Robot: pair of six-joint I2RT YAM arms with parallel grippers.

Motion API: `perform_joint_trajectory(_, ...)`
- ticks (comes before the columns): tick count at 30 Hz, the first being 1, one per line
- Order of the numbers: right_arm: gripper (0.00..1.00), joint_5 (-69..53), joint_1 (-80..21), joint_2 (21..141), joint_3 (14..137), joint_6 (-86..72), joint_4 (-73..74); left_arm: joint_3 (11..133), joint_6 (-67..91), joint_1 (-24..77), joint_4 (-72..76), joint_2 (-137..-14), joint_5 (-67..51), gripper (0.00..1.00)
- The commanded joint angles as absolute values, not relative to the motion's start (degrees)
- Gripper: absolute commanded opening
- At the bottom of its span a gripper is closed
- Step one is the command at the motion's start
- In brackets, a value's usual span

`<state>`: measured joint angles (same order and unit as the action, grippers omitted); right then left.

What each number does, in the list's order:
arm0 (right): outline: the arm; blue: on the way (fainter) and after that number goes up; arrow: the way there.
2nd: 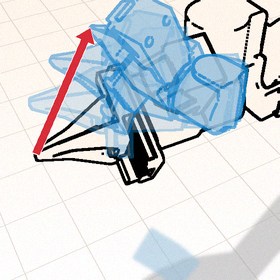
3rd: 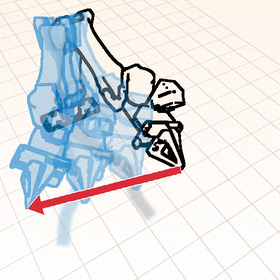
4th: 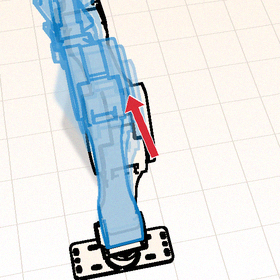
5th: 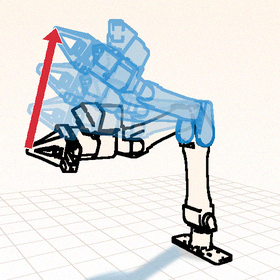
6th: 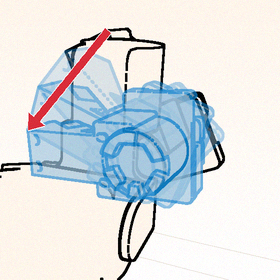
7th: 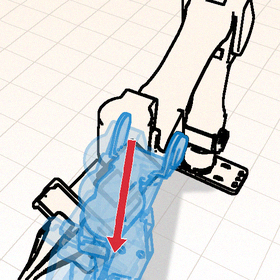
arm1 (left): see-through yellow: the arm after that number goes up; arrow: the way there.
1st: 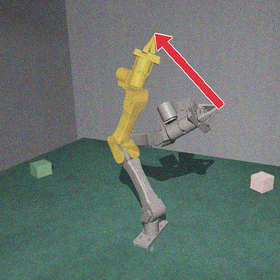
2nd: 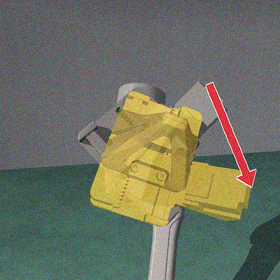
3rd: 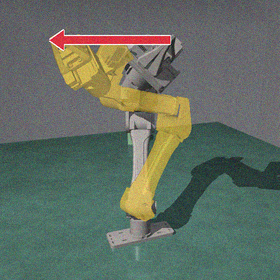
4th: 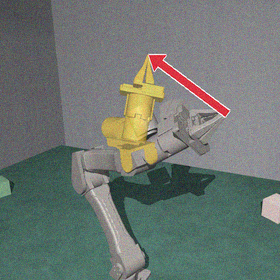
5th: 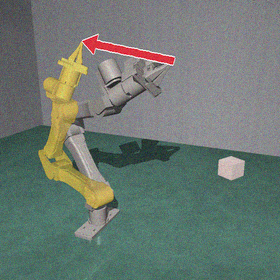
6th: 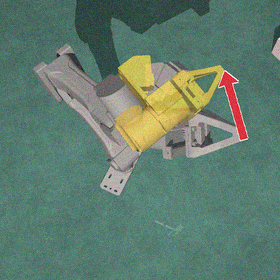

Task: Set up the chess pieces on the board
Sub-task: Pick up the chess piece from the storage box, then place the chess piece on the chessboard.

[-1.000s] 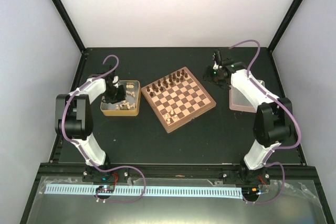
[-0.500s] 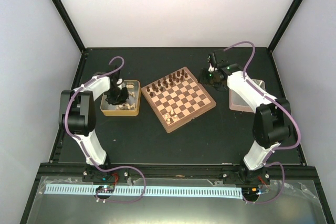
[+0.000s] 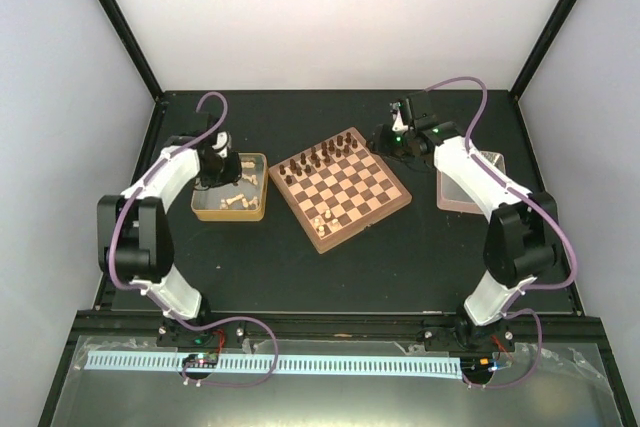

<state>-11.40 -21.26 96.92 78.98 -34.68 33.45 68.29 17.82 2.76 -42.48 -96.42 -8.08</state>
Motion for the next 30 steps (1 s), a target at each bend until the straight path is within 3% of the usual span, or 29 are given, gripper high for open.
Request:
perform_joint_trajectory(1, 0.54, -22.8, -22.5, 95.9, 79.1, -33.5, 27.4, 65.7, 13.8, 3.3, -35.9, -89.9, -19.4, 0.03)
perform_joint_trajectory(8, 0.69, -42.8, -26.1, 97.6, 82.8, -32.5, 20.8, 64.0, 9.8, 8.0, -26.7, -83.3, -45.1, 0.01)
perform_joint_trajectory(17, 0.74, -54.2, -28.2, 101.5, 90.6, -29.3, 28.8, 64.1, 7.6, 15.5, -19.1, -82.4, -58.1, 0.01)
perform_joint_trajectory(21, 0.7, -53.9, -28.7, 101.0, 90.1, -28.3, 30.6, 65.1, 6.7, 16.9, -19.0, -83.2, -59.4, 0.02)
perform_joint_trajectory(26, 0.51, -53.6, -28.8, 102.1, 90.0, -28.8, 33.9, 65.4, 6.5, 17.6, -18.5, -83.5, -59.1, 0.01)
perform_joint_trajectory(30, 0.47, -55.3, -29.0, 102.1, 89.3, -28.6, 34.8, 65.6, 6.5, 17.8, -18.2, -83.9, -58.6, 0.02)
